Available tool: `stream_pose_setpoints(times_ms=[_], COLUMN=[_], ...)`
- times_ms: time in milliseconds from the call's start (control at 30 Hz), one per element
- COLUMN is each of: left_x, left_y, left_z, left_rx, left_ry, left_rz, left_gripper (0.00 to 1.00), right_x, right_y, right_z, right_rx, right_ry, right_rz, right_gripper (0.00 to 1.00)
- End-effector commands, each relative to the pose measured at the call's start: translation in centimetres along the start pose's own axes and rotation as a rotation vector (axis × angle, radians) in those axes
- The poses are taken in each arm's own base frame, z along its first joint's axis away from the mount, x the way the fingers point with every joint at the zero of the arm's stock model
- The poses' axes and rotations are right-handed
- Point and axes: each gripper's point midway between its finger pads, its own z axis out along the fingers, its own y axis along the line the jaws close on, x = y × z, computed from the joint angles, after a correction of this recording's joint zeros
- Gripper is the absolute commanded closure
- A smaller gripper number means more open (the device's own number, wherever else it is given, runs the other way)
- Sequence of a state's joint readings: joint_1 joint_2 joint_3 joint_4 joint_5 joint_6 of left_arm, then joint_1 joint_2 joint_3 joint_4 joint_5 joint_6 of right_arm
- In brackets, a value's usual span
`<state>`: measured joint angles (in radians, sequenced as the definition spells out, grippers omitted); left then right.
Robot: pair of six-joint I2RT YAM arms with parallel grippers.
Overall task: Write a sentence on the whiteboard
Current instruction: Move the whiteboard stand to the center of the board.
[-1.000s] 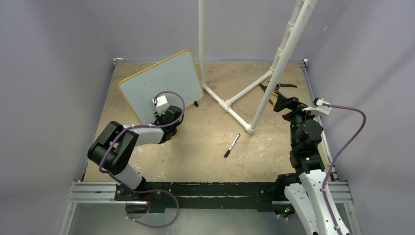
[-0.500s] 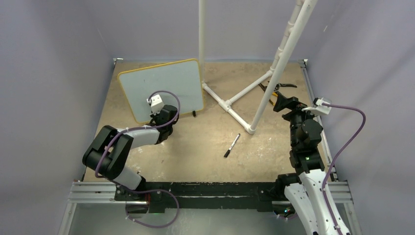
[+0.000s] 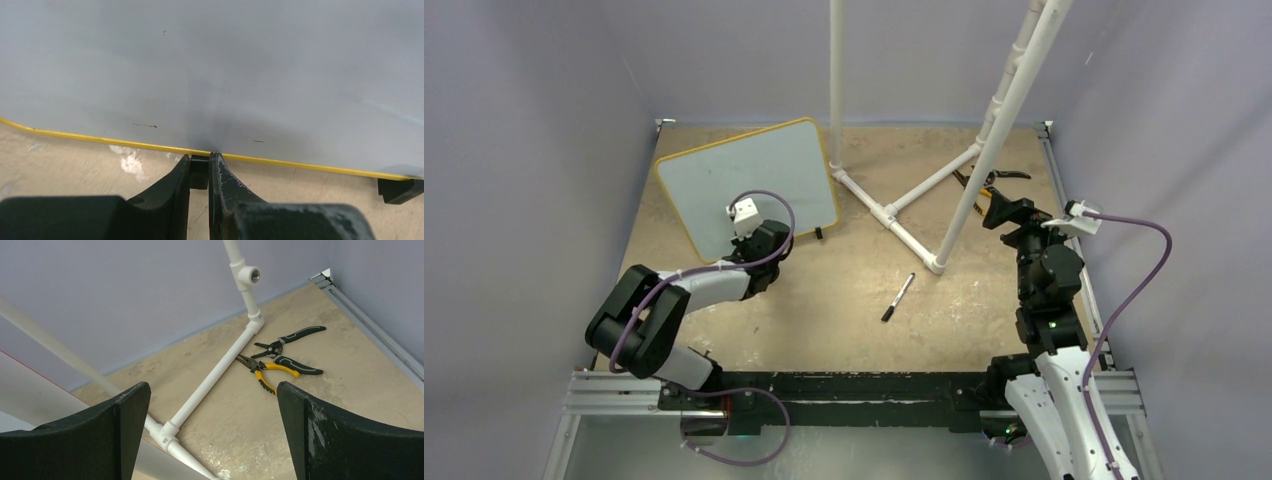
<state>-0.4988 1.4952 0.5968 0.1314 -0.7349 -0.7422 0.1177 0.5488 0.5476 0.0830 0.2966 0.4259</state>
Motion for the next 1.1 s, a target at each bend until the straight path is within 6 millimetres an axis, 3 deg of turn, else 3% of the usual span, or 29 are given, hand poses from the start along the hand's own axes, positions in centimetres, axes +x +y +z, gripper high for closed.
stream_pose_setpoints(times_ms=[0,200,500,900,1067], left_x=[-0.5,1.1,2.9,4.7,5.2], left_y=[1.2,1.1,-0.7,-5.5,-7.7], left_z=[-1.5,-2.7,-4.9,-6.1,-6.5], left_rx=[-0.040,-0.021,0.032,0.105,0.139], left_ry=[-0.044,-0.030,-0.036,-0.030,-0.030], left_rz=[-0.037,-0.020,0.018,0.066,0.069], left_gripper=[1.00,1.00,1.00,1.00,1.00], right_x=[-0.7,-0.4,-0.1,1.3,3.4], right_y=[0.4,0.3,0.9,2.0,2.5], right_z=[-0.1,-0.2,-0.4,-1.2,-2.2], right_rx=[-0.024,-0.027,-0.052,-0.116,-0.160], right_ry=[-0.030,-0.028,-0.006,0.068,0.147], right_rz=[-0.001,0.001,0.021,0.077,0.131], right_gripper=[0.01,0.01,0.01,0.01,0.01])
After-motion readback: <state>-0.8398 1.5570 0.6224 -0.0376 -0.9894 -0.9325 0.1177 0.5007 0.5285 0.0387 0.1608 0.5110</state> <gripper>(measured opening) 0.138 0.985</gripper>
